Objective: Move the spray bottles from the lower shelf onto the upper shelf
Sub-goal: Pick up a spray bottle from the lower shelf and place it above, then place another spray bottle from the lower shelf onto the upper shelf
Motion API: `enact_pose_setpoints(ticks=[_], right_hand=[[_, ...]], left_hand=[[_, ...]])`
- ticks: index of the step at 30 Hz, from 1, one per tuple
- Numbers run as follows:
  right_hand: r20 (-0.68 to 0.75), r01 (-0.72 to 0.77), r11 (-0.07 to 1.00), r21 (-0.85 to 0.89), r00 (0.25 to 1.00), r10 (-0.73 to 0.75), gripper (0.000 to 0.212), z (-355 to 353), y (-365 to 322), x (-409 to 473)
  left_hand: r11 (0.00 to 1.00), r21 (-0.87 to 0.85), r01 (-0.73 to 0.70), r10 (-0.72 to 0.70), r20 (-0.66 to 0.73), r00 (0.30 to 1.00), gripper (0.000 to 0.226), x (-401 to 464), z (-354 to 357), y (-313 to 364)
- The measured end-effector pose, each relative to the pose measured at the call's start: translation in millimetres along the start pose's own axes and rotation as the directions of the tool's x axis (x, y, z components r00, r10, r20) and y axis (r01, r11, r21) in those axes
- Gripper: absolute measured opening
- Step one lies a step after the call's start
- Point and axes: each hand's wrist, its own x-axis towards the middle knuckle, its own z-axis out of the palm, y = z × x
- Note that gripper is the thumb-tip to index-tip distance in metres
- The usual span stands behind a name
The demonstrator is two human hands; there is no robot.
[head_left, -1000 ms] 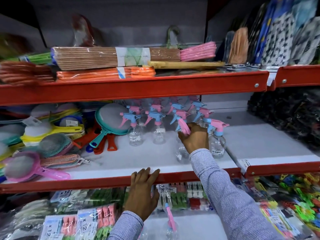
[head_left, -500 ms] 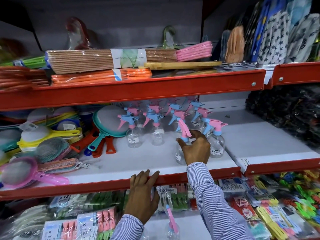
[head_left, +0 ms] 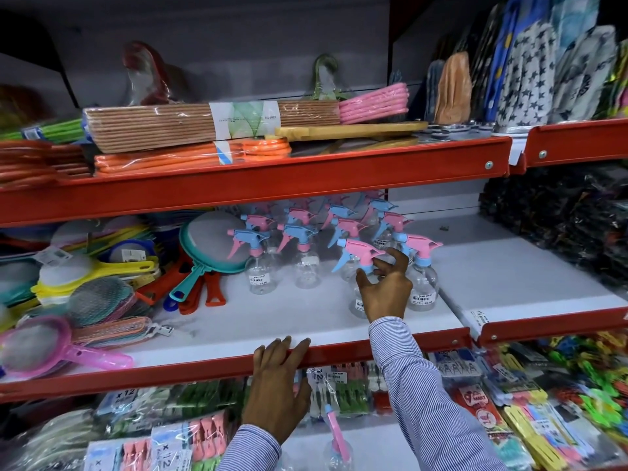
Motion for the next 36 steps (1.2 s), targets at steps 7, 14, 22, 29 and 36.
enact_pose_setpoints(ticks=[7, 14, 22, 29, 36], right_hand=[[0.008, 0.041, 0.999, 0.024, 0.999, -0.041, 0.065, 2, 2, 0], [0.024, 0.031, 0.999, 0.017, 0.999, -0.031, 0.063, -16, -3, -13], [0.104, 0.229, 0.969, -0.098, 0.970, -0.219, 0.022, -67, 40, -104], [0.550, 0.029, 0.892, -0.452, 0.796, 0.253, 0.040, -42, 116, -181], [0.622, 0.110, 0.727, -0.678, 0.613, 0.487, 0.027, -11, 139, -202]], left_hand=[[1.000, 0.009, -0.004, 0.004, 0.000, 1.000, 0.064, 0, 1, -2], [0.999, 0.022, -0.037, 0.037, -0.014, 0.999, 0.065, 2, 1, -4], [0.983, 0.179, -0.030, 0.036, -0.032, 0.999, 0.067, -4, -11, -38], [0.992, 0.126, -0.011, 0.017, -0.053, 0.998, 0.068, -10, -10, -46], [0.990, 0.139, -0.013, 0.017, -0.029, 0.999, 0.072, -11, -19, -50]])
